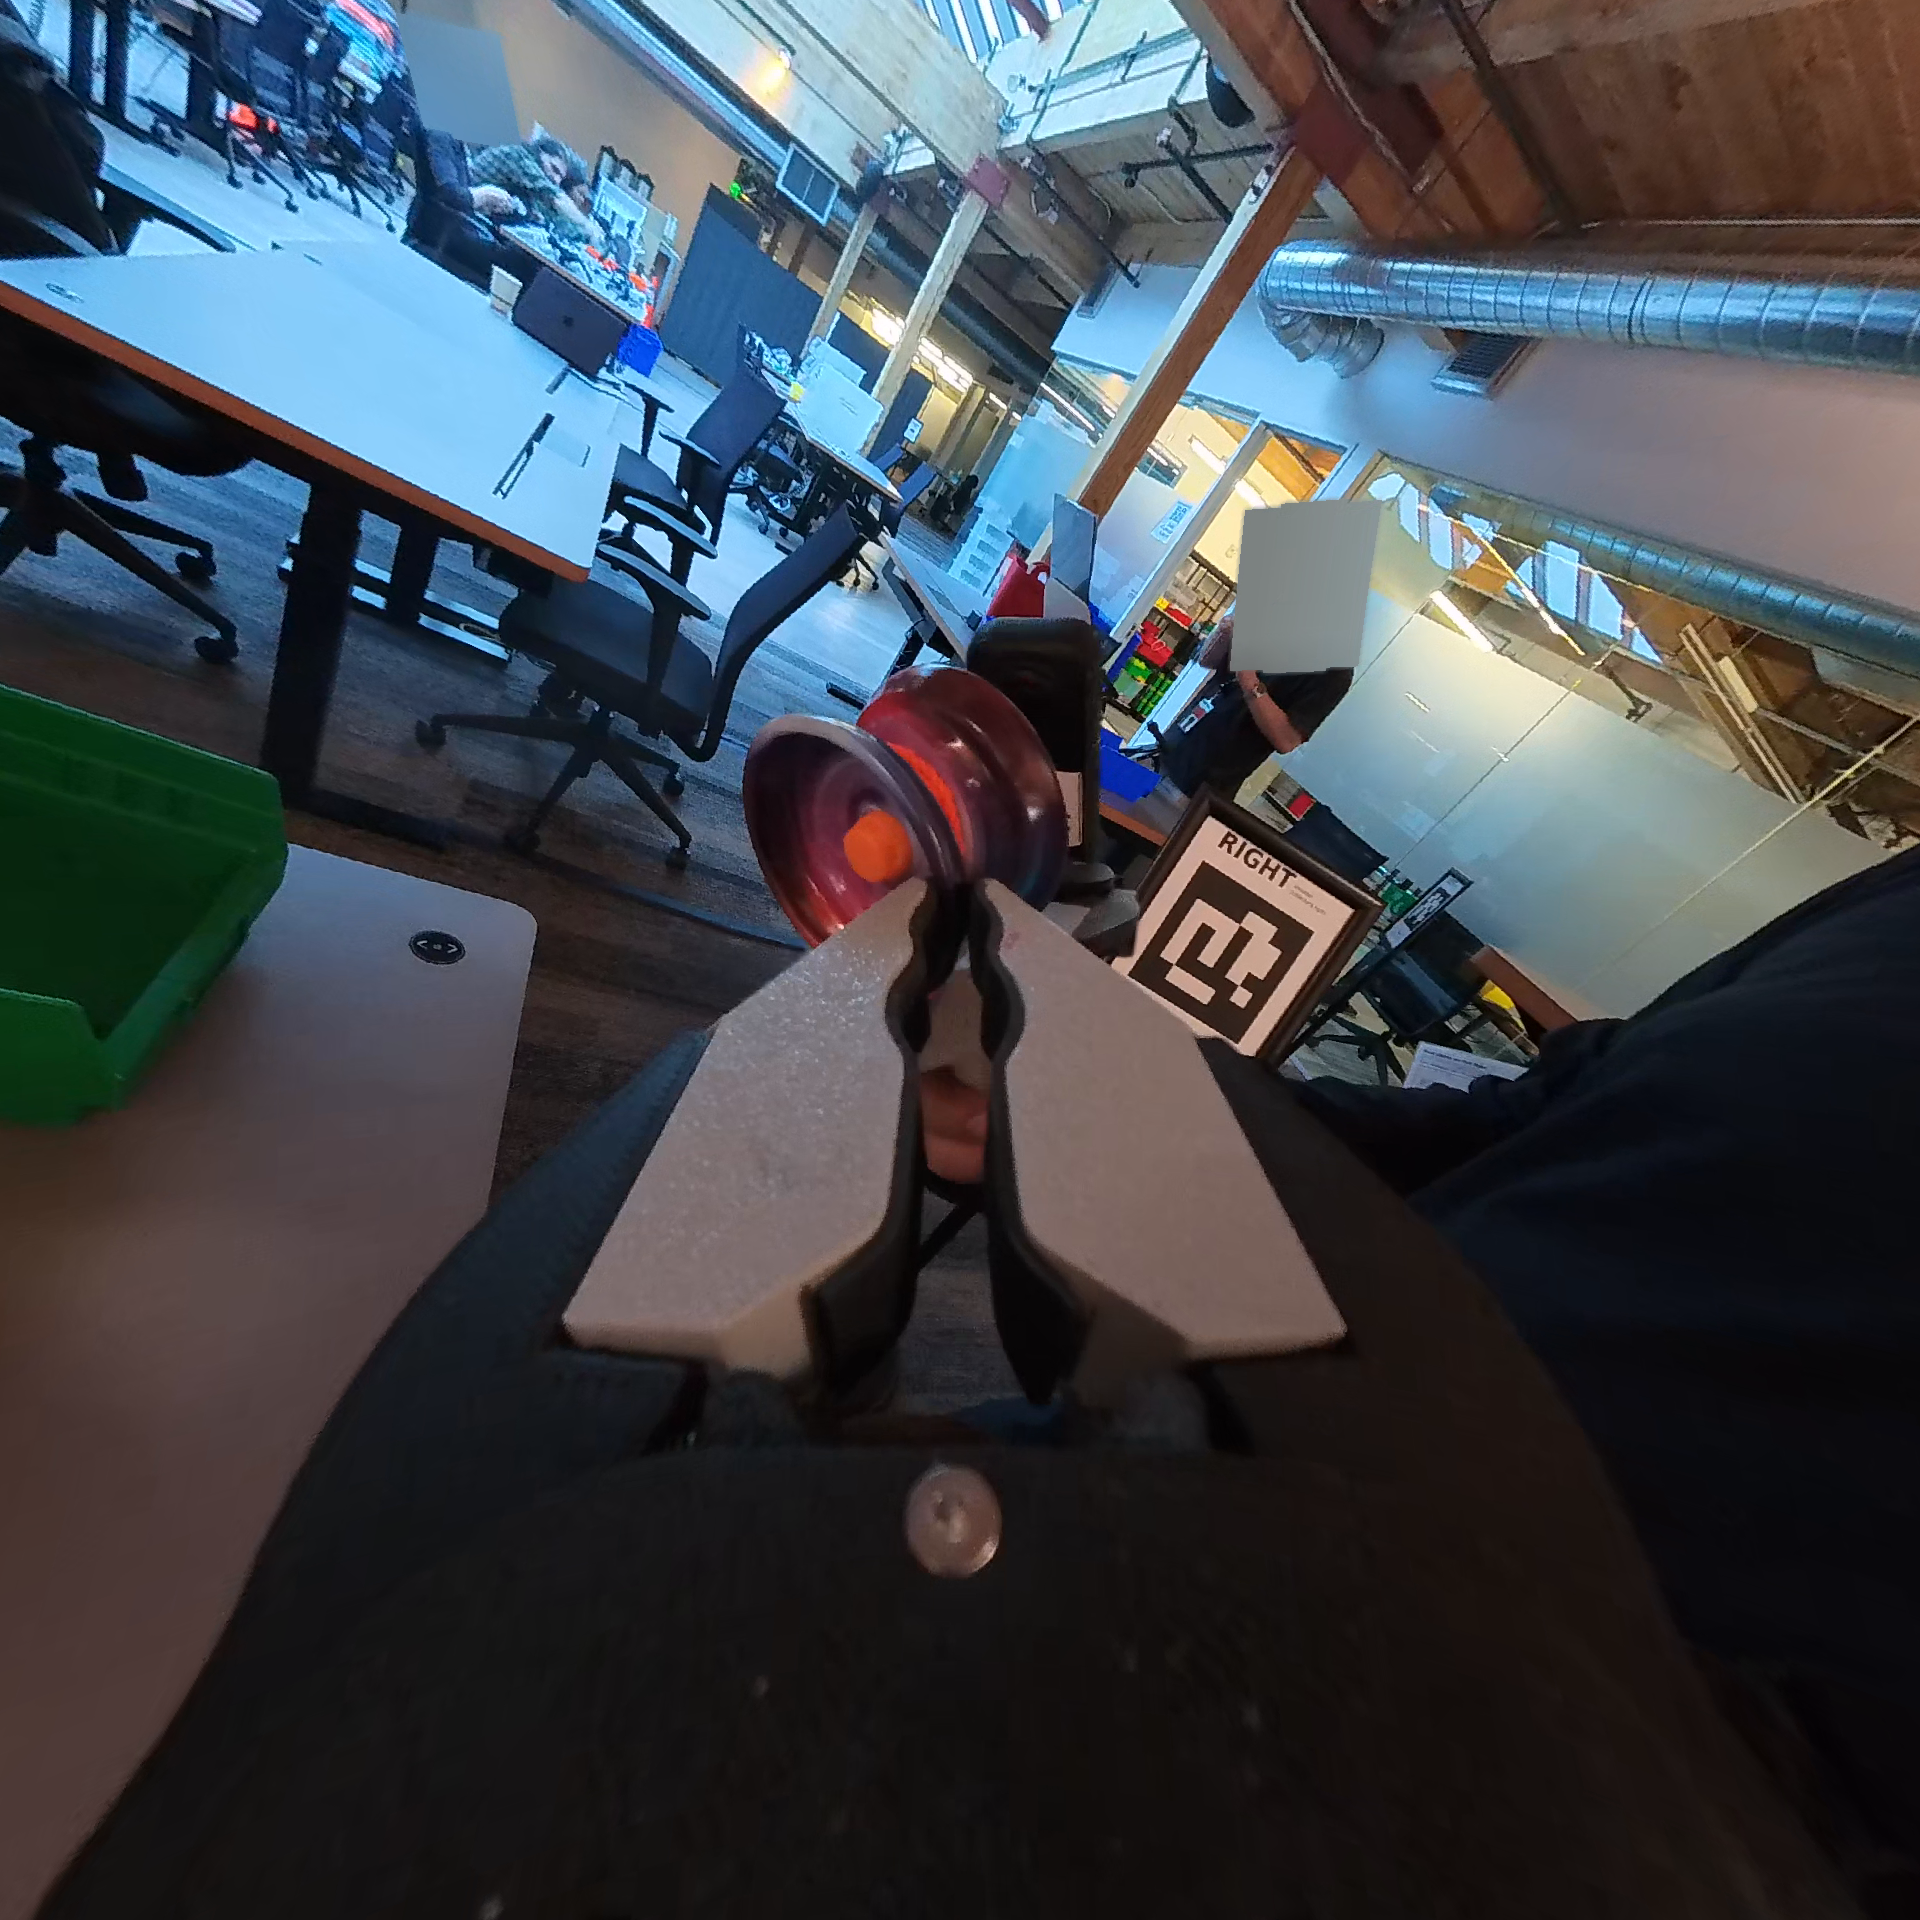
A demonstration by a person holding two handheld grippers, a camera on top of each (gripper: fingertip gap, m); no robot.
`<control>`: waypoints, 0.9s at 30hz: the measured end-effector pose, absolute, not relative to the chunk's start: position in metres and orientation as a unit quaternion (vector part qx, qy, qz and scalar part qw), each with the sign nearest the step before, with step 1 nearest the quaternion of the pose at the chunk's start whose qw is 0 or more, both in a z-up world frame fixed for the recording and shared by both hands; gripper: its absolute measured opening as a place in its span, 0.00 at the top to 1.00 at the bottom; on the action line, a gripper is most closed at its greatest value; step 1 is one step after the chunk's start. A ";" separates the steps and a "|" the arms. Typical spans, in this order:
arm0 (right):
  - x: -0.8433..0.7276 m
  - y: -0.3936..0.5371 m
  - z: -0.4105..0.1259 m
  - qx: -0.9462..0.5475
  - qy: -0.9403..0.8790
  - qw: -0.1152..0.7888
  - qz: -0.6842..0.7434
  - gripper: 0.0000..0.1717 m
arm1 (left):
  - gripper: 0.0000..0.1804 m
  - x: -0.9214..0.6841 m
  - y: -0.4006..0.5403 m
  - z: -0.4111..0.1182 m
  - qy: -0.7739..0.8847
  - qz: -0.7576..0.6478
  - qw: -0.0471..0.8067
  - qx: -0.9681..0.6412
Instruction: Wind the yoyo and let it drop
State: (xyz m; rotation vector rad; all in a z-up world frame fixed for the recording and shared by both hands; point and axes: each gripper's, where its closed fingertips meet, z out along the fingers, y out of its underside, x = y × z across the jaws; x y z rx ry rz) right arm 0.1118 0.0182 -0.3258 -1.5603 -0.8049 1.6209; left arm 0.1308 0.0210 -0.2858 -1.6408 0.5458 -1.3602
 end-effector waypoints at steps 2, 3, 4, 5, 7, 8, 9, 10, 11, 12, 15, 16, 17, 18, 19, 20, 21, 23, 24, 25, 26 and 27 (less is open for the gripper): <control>0.112 0.012 -0.322 -0.592 -0.326 0.370 0.637 1.00 | 0.99 0.130 0.021 -0.286 0.220 -0.551 0.454 -0.665; 0.112 0.012 -0.322 -0.592 -0.327 0.372 0.636 1.00 | 0.99 0.130 0.021 -0.287 0.219 -0.551 0.453 -0.666; 0.112 0.011 -0.322 -0.591 -0.330 0.373 0.635 1.00 | 0.99 0.129 0.022 -0.287 0.217 -0.551 0.453 -0.666; 0.112 0.010 -0.322 -0.591 -0.332 0.371 0.635 1.00 | 0.99 0.129 0.022 -0.288 0.216 -0.551 0.453 -0.667; 0.111 0.009 -0.324 -0.593 -0.334 0.364 0.635 1.00 | 0.99 0.128 0.023 -0.289 0.214 -0.550 0.453 -0.668; 0.111 0.009 -0.325 -0.595 -0.333 0.364 0.635 1.00 | 0.99 0.128 0.023 -0.289 0.214 -0.550 0.454 -0.668; 0.111 0.009 -0.326 -0.596 -0.332 0.365 0.634 1.00 | 0.99 0.128 0.023 -0.289 0.213 -0.551 0.453 -0.667; 0.111 0.009 -0.326 -0.596 -0.331 0.365 0.634 1.00 | 0.99 0.128 0.023 -0.289 0.213 -0.552 0.453 -0.667; 0.112 0.008 -0.325 -0.595 -0.329 0.365 0.636 1.00 | 0.99 0.128 0.023 -0.289 0.212 -0.552 0.453 -0.667; 0.112 0.008 -0.325 -0.594 -0.328 0.364 0.638 1.00 | 0.99 0.128 0.023 -0.289 0.213 -0.552 0.453 -0.667; 0.113 0.009 -0.325 -0.594 -0.325 0.366 0.638 1.00 | 0.99 0.128 0.022 -0.290 0.214 -0.553 0.451 -0.667; 0.113 0.009 -0.324 -0.594 -0.324 0.367 0.639 1.00 | 0.99 0.128 0.022 -0.290 0.214 -0.553 0.451 -0.667; 0.113 0.009 -0.324 -0.594 -0.322 0.367 0.640 1.00 | 0.99 0.128 0.022 -0.290 0.213 -0.553 0.451 -0.668; 0.114 0.010 -0.324 -0.595 -0.318 0.368 0.639 1.00 | 0.99 0.128 0.022 -0.290 0.213 -0.553 0.451 -0.668; 0.114 0.013 -0.324 -0.599 -0.312 0.370 0.638 0.99 | 1.00 0.128 0.022 -0.290 0.212 -0.553 0.451 -0.668; 0.114 0.016 -0.325 -0.604 -0.303 0.372 0.636 0.93 | 1.00 0.128 0.022 -0.290 0.211 -0.553 0.452 -0.668; 0.114 0.019 -0.326 -0.610 -0.294 0.371 0.636 0.86 | 1.00 0.128 0.023 -0.290 0.210 -0.553 0.452 -0.668; 0.114 0.023 -0.326 -0.614 -0.283 0.365 0.641 0.78 | 1.00 0.127 0.023 -0.289 0.208 -0.554 0.453 -0.667; 0.115 0.023 -0.325 -0.610 -0.280 0.365 0.645 0.77 | 1.00 0.128 0.023 -0.290 0.209 -0.553 0.453 -0.667; 0.116 0.023 -0.324 -0.609 -0.277 0.368 0.646 0.75 | 1.00 0.128 0.023 -0.290 0.210 -0.553 0.452 -0.668; 0.116 0.024 -0.323 -0.608 -0.276 0.370 0.646 0.72 | 1.00 0.128 0.022 -0.290 0.210 -0.553 0.452 -0.668; 0.116 0.023 -0.322 -0.607 -0.278 0.372 0.645 0.71 | 0.99 0.128 0.022 -0.290 0.209 -0.553 0.452 -0.668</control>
